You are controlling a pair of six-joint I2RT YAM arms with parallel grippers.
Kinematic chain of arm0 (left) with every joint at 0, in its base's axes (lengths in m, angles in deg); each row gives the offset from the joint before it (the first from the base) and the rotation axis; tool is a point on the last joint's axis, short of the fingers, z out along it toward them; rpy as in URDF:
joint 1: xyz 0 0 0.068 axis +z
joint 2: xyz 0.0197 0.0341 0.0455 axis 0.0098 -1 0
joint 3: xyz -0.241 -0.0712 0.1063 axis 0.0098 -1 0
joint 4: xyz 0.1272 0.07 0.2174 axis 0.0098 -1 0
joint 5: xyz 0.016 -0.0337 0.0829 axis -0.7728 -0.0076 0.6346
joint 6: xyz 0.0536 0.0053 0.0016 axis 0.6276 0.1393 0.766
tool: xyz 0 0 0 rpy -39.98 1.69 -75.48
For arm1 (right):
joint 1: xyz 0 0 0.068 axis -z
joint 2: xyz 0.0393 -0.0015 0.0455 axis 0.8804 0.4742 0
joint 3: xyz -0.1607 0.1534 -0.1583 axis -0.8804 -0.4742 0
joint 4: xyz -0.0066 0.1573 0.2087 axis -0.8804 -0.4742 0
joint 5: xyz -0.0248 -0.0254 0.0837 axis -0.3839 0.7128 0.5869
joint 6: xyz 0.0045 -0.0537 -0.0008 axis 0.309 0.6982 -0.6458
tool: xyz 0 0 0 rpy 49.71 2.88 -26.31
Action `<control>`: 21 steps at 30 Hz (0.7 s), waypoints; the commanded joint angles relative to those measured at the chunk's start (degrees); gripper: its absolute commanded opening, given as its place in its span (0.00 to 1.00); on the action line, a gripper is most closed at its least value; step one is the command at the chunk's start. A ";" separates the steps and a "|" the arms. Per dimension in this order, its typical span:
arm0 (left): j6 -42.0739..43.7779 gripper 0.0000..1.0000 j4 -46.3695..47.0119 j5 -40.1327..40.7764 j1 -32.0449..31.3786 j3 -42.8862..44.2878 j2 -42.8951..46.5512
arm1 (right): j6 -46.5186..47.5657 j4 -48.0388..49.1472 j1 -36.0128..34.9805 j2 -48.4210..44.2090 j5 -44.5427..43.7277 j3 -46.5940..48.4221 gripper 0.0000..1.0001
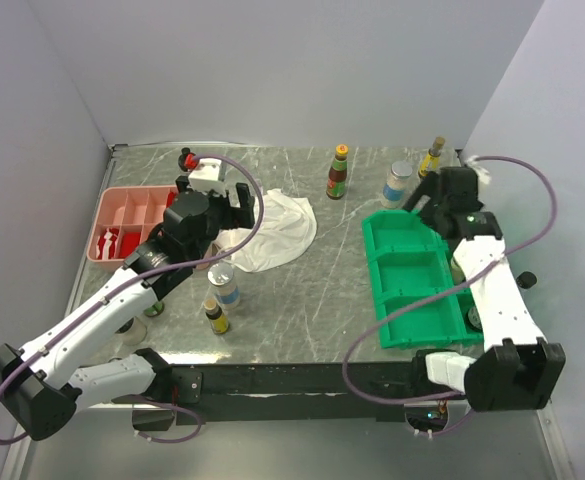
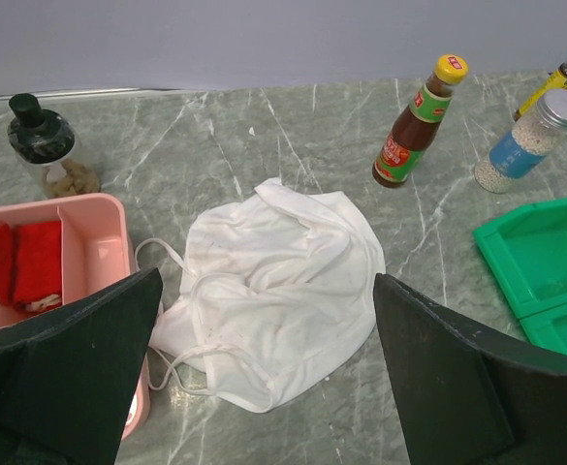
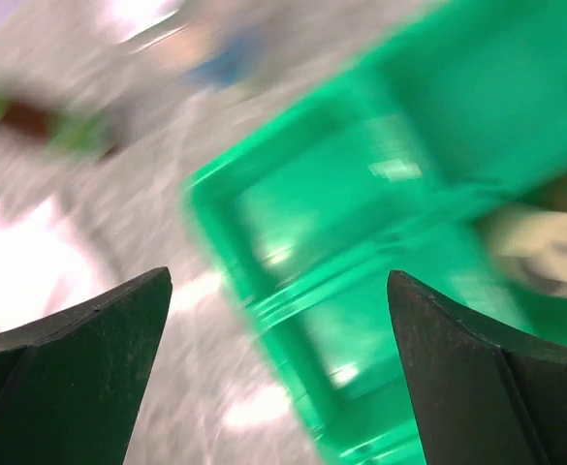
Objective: Organize the condiment bottles
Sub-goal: Pick up the bottle from the center of the board.
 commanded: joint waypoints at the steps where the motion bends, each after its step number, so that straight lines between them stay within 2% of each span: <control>1: 1.23 0.97 2.59 1.30 -0.39 -0.08 1.80 | 8.59 12.51 -8.92 -5.52 8.83 -3.94 1.00; 4: 1.32 0.97 2.94 1.56 -0.56 -0.43 2.32 | 11.32 19.38 -12.09 -6.85 12.53 -5.88 0.98; 10: 1.58 0.97 4.25 1.12 -0.92 -1.39 3.90 | 16.79 25.20 -14.39 -2.73 13.08 -1.49 0.93; 15: 1.32 0.97 3.91 1.47 -1.36 -1.13 3.21 | 19.07 30.22 -14.83 5.53 15.88 3.07 0.84; 21: 1.50 0.97 4.08 1.83 -1.80 -1.13 3.29 | 21.62 29.78 -16.85 17.66 14.66 13.89 0.80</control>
